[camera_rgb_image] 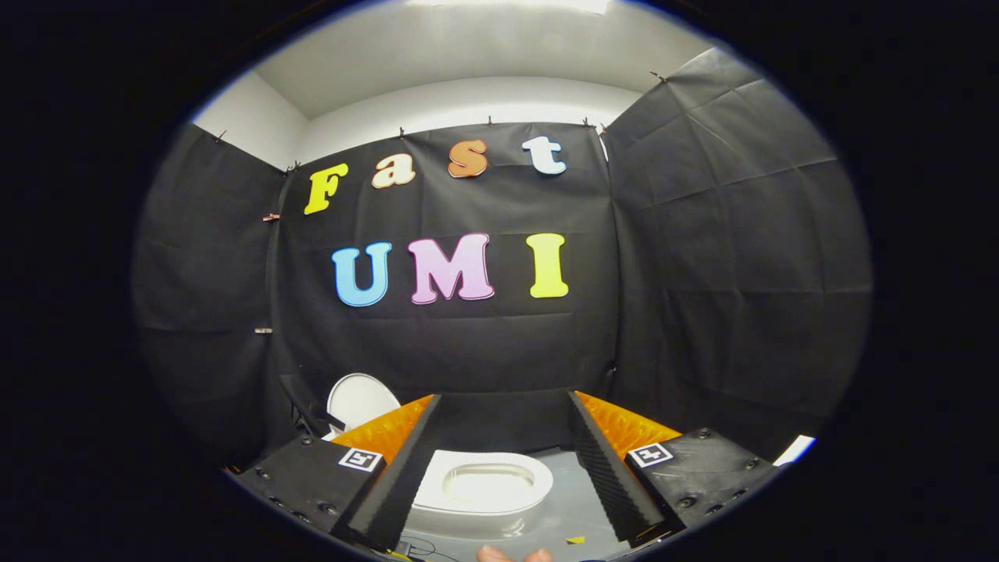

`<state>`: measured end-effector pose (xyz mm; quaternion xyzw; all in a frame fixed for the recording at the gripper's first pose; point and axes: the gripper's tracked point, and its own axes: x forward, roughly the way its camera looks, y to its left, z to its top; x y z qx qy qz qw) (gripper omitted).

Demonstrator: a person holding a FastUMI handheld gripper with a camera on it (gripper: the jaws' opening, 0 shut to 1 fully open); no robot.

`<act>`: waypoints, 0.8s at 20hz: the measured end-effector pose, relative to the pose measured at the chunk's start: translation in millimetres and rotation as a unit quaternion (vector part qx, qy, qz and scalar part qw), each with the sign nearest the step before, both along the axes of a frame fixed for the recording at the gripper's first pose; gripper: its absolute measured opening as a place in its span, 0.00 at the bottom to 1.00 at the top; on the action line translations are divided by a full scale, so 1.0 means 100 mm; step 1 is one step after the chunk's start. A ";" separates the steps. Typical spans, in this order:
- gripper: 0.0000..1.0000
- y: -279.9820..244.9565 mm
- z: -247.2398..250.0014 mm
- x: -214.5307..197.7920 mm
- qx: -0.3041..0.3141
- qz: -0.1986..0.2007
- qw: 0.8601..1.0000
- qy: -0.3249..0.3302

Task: Open the toilet lid.

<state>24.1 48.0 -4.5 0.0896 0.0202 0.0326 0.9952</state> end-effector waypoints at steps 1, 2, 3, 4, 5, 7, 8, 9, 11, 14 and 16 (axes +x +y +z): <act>0.98 -0.02 0.00 -0.02 0.002 -0.004 1.000 0.000; 0.98 -0.03 0.01 -0.03 0.006 -0.004 1.000 -0.001; 0.98 -0.02 0.02 -0.06 0.010 -0.004 1.000 -0.001; 0.98 -0.01 0.02 -0.07 0.011 -0.004 1.000 -0.001; 0.98 0.01 0.01 -0.08 0.008 -0.003 1.000 -0.002; 0.98 0.04 0.01 -0.10 0.000 -0.001 1.000 -0.003; 0.98 0.06 0.01 -0.11 -0.001 0.001 1.000 -0.003; 0.98 0.07 0.02 -0.12 -0.002 0.003 1.000 -0.003; 0.98 0.09 0.01 -0.13 -0.002 0.004 1.000 -0.003; 0.98 0.09 0.03 -0.15 -0.002 0.004 1.000 -0.006; 0.98 0.09 0.05 -0.16 -0.004 0.004 1.000 -0.008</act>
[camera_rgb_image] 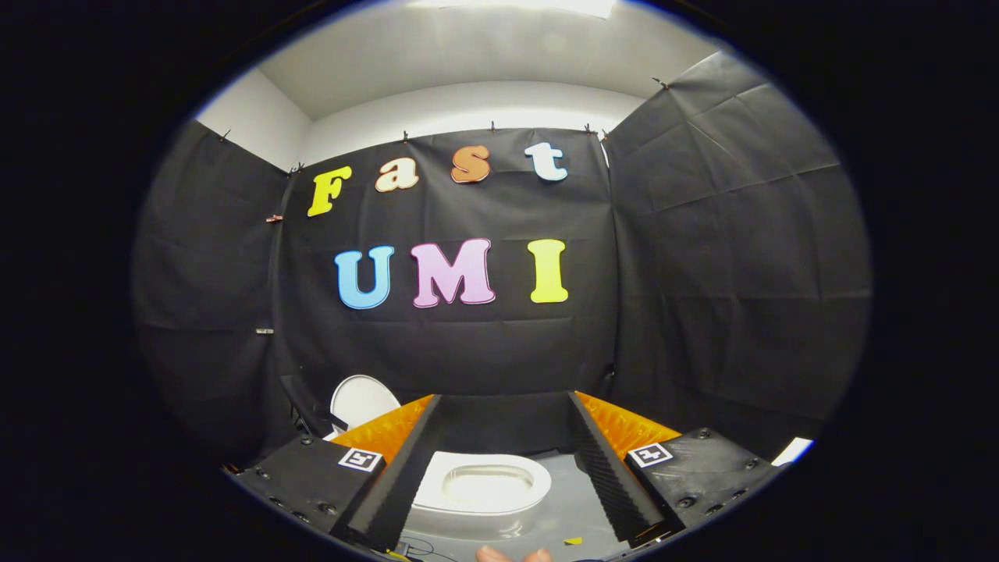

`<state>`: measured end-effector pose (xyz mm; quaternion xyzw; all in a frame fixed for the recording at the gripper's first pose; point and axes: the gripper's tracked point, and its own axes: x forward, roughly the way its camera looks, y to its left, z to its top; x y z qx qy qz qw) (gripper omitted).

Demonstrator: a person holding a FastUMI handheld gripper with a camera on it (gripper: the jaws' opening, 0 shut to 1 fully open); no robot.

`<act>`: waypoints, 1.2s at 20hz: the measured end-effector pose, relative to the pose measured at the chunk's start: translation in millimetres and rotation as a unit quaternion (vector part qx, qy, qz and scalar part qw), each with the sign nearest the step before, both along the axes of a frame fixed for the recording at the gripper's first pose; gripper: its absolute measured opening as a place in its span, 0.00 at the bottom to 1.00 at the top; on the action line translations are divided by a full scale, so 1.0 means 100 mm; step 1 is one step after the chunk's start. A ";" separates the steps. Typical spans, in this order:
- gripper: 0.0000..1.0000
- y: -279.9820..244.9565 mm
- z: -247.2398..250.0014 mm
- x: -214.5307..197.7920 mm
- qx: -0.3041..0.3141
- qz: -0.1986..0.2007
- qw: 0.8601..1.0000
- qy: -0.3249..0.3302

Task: Open the toilet lid.

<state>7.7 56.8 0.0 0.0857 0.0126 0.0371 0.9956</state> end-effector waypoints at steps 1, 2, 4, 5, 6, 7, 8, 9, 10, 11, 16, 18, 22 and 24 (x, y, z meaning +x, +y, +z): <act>0.98 0.00 0.01 -0.01 0.000 0.001 1.000 -0.001; 0.98 0.01 0.03 -0.03 0.000 0.003 1.000 -0.002; 0.98 -0.01 0.04 -0.03 -0.002 0.001 1.000 -0.005; 0.98 -0.01 0.04 -0.03 -0.001 0.000 1.000 -0.006; 0.98 -0.02 0.04 -0.03 0.000 0.001 1.000 -0.006; 0.98 -0.02 0.04 -0.03 0.001 0.000 1.000 -0.005; 0.98 -0.02 0.04 -0.03 0.002 0.001 1.000 -0.004; 0.99 -0.02 0.05 -0.04 0.003 0.001 1.000 -0.004; 0.98 -0.02 0.05 -0.04 0.003 0.001 1.000 -0.004; 0.98 -0.02 0.06 -0.05 0.004 0.002 1.000 -0.005; 0.98 0.01 0.05 -0.05 0.007 0.004 1.000 -0.005; 0.98 0.00 0.04 -0.06 0.006 0.004 1.000 -0.006; 0.98 0.00 0.02 -0.03 0.007 0.002 1.000 -0.003; 0.98 0.01 0.02 -0.02 0.007 0.004 1.000 -0.003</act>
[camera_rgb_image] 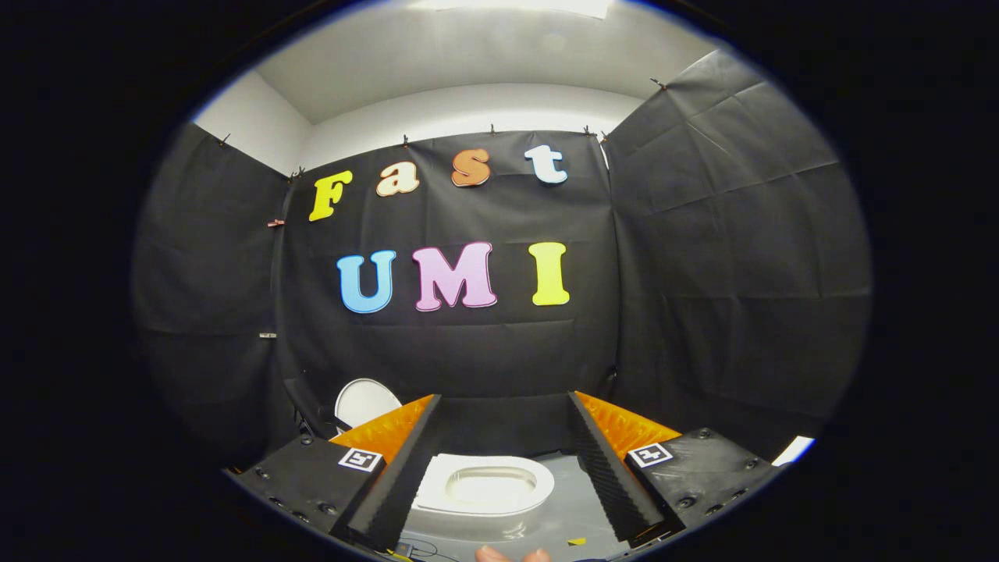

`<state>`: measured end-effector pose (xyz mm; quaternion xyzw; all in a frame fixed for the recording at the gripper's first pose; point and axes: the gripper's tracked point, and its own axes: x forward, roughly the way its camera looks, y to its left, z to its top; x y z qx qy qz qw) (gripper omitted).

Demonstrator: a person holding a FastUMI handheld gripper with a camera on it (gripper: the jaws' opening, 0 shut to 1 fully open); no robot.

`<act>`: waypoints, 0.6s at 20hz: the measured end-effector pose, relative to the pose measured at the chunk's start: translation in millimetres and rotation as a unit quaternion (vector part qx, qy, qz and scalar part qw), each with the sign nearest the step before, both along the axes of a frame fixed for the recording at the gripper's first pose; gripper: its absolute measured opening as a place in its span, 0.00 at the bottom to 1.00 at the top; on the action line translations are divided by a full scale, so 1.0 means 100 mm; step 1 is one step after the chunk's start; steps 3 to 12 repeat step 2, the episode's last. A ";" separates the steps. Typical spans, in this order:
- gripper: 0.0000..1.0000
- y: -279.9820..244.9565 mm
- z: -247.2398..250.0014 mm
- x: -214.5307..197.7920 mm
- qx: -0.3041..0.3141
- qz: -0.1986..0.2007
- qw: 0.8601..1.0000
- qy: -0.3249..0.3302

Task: Open the toilet lid.

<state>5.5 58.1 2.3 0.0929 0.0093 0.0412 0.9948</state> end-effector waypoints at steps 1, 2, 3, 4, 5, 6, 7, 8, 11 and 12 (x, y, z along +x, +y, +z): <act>0.98 0.02 0.00 0.00 -0.001 0.001 1.000 0.001; 0.98 0.03 -0.02 -0.01 -0.002 0.002 1.000 0.002; 0.98 0.03 -0.02 -0.01 -0.002 0.002 1.000 0.002; 0.98 0.03 -0.02 -0.01 -0.002 0.002 1.000 0.002; 0.98 0.03 -0.02 -0.01 -0.002 0.002 1.000 0.002; 0.98 0.03 -0.02 -0.01 -0.002 0.002 1.000 0.002; 0.98 0.03 -0.02 -0.01 -0.002 0.002 1.000 0.002; 0.98 0.03 -0.02 -0.01 -0.002 0.002 1.000 0.002; 0.98 0.03 -0.02 -0.01 -0.002 0.002 1.000 0.002; 0.98 0.03 -0.02 -0.01 -0.002 0.002 1.000 0.002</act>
